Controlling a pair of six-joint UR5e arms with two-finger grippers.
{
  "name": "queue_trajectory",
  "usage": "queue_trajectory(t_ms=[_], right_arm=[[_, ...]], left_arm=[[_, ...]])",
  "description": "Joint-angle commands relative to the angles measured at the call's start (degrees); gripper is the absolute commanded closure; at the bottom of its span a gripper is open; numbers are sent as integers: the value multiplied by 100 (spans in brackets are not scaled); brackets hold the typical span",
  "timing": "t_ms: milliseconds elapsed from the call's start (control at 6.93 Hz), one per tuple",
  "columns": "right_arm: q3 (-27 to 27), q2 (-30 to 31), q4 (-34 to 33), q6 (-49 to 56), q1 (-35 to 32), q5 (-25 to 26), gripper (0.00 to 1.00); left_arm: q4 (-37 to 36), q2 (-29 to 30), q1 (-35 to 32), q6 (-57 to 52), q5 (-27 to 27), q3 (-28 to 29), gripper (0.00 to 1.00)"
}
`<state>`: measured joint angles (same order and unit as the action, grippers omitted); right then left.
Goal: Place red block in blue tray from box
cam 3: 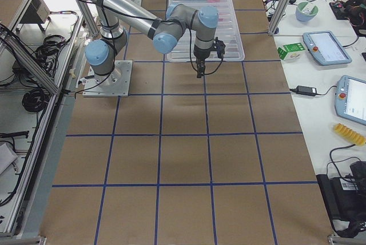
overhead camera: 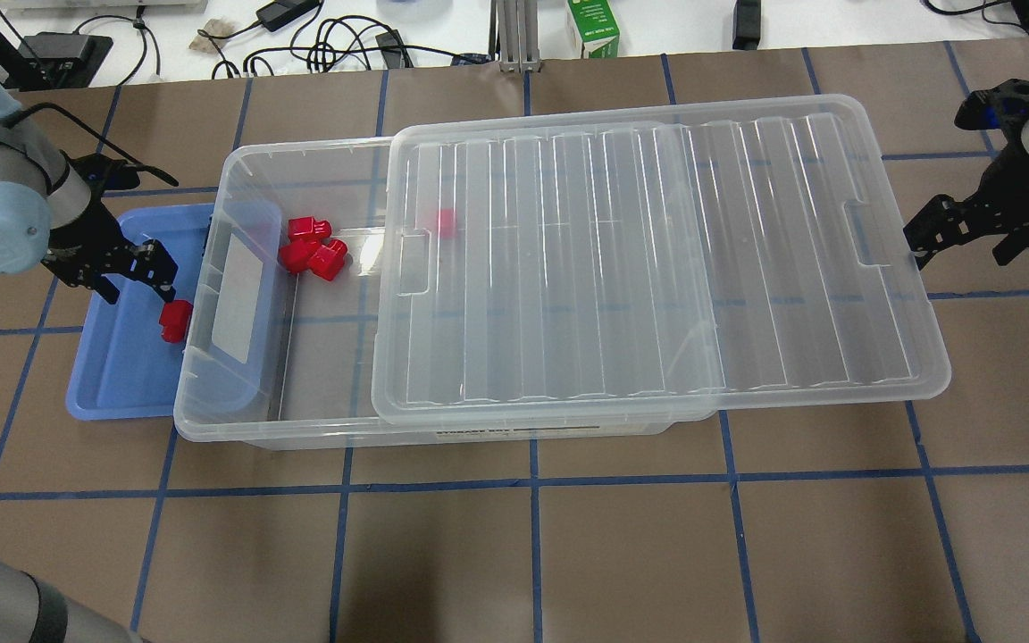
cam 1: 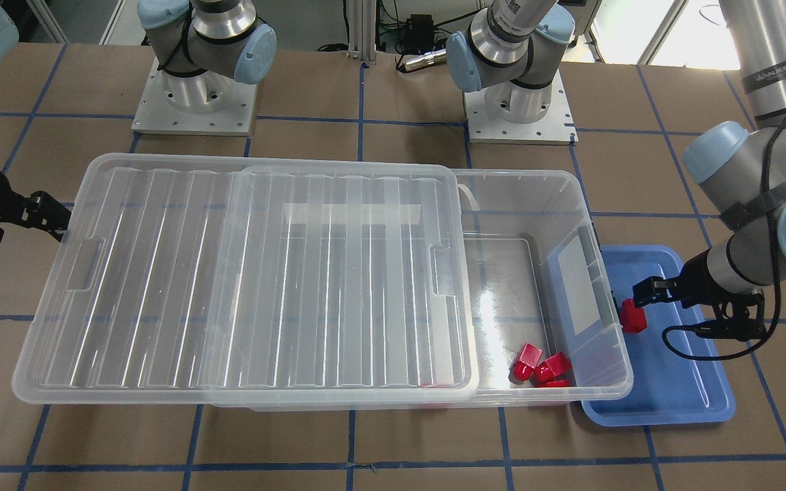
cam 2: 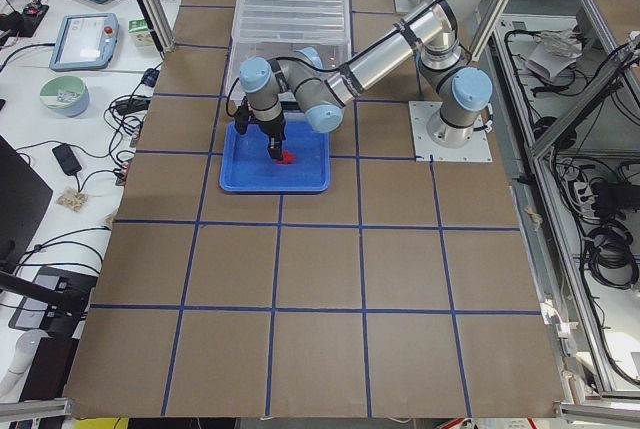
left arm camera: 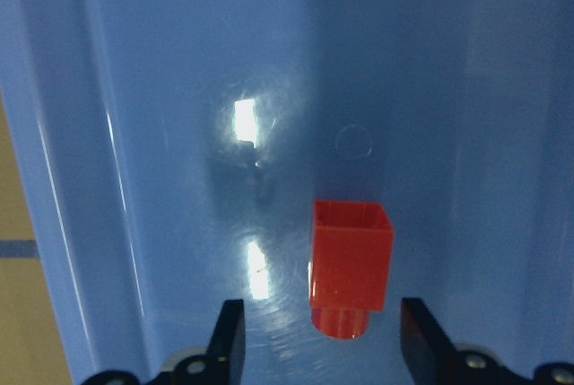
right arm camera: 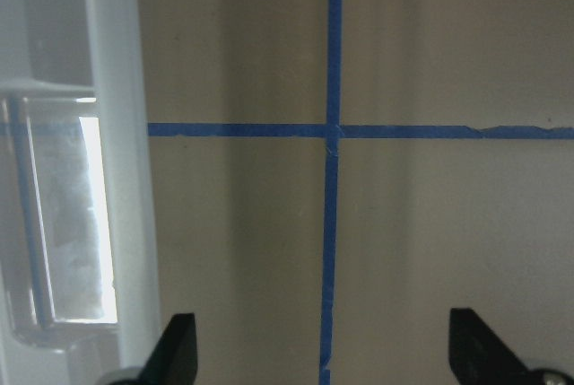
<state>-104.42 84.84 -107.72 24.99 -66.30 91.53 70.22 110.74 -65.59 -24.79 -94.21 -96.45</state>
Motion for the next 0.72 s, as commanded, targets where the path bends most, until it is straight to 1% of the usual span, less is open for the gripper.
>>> queue_trajectory(t_ms=[0,144,288,433,577], right_arm=[[-8,24,-3,-386,-530,-100,0],[-8,24,-12,-590,-820,-109,0],[1,24,-12,-966,-1119,-126,0],[9,-2,-212,-1222,-1540,-118,0],[27,-38,-380,-1312,-1753,-83,0]], left_arm=[[1497,-481,-573,463,43,896,8],[1912,-718,-1135,971,60,1082,8],[1942,-981,-1584,1463,52,1101,0],[1942,-1210,-1997,1781,43,1093,0],[1951,-1430,-2341,1819,43,1049,0]])
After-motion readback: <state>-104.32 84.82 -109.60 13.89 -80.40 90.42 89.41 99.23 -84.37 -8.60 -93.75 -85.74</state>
